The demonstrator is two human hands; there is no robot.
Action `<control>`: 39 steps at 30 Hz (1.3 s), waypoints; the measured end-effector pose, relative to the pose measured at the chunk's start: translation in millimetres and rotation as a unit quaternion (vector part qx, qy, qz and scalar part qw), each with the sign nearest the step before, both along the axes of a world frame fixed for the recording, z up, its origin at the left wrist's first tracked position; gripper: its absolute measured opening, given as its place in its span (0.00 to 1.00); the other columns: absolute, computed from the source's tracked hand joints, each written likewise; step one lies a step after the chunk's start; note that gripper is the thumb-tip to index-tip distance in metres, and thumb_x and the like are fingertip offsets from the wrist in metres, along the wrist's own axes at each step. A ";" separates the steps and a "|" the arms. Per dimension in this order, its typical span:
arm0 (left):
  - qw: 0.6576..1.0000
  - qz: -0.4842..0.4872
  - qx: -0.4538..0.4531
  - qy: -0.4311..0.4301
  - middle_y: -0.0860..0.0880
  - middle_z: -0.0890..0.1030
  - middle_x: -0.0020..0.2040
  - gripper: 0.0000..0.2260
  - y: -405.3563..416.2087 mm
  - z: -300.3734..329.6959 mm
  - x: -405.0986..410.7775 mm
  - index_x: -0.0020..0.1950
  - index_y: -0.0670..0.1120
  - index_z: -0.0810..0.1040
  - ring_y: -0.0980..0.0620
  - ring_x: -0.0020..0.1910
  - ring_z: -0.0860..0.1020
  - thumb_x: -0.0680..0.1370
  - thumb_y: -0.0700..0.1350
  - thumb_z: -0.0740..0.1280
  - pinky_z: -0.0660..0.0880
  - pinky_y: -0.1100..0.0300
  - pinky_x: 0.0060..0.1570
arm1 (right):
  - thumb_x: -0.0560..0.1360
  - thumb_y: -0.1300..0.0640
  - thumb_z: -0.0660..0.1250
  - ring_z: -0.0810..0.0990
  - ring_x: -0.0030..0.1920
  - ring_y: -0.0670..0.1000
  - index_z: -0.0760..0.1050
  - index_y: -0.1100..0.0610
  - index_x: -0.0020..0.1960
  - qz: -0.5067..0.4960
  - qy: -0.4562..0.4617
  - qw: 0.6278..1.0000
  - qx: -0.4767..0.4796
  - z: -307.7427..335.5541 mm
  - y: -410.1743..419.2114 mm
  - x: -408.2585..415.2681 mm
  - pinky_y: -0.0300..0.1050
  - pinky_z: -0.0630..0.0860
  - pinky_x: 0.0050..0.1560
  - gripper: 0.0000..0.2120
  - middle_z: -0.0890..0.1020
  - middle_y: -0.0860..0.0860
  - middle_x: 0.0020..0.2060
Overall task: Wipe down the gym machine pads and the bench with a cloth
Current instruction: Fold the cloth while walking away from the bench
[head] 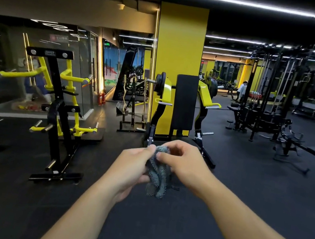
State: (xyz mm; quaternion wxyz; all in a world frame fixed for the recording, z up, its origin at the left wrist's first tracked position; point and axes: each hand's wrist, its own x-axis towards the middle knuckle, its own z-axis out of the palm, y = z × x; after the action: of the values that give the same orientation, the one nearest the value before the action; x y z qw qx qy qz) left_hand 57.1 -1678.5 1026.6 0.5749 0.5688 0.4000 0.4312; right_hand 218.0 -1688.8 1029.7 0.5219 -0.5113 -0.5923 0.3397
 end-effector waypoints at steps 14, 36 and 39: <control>0.975 -0.084 0.075 0.190 0.58 0.84 0.41 0.13 96.5 -61.5 78.8 0.51 0.50 0.86 0.58 0.45 0.81 0.83 0.37 0.64 0.76 0.56 0.52 | 0.74 0.65 0.69 0.81 0.52 0.45 0.78 0.44 0.60 0.060 -0.130 0.989 -0.048 -60.1 74.1 121.4 0.42 0.80 0.53 0.21 0.82 0.46 0.53; 0.995 0.096 0.034 0.001 0.45 0.86 0.55 0.10 381.9 -50.6 197.0 0.57 0.50 0.82 0.43 0.58 0.84 0.87 0.46 0.60 0.79 0.39 0.61 | 0.84 0.60 0.64 0.87 0.50 0.50 0.74 0.58 0.57 0.149 0.063 0.984 -0.070 -51.3 395.2 241.8 0.41 0.82 0.44 0.03 0.87 0.53 0.52; 0.995 0.093 0.044 -0.002 0.47 0.86 0.55 0.10 436.6 -57.5 186.4 0.57 0.53 0.82 0.45 0.57 0.85 0.87 0.48 0.61 0.80 0.39 0.60 | 0.85 0.59 0.63 0.86 0.54 0.55 0.73 0.57 0.59 0.154 0.049 0.984 -0.074 -53.4 445.2 233.8 0.53 0.85 0.52 0.04 0.86 0.55 0.54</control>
State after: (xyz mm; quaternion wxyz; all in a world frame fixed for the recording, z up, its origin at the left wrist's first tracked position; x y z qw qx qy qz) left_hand 243.5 -1241.9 969.0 0.5076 0.5530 0.4302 0.5014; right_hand 451.8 -1243.6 976.3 0.4524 -0.4338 -0.6112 0.4833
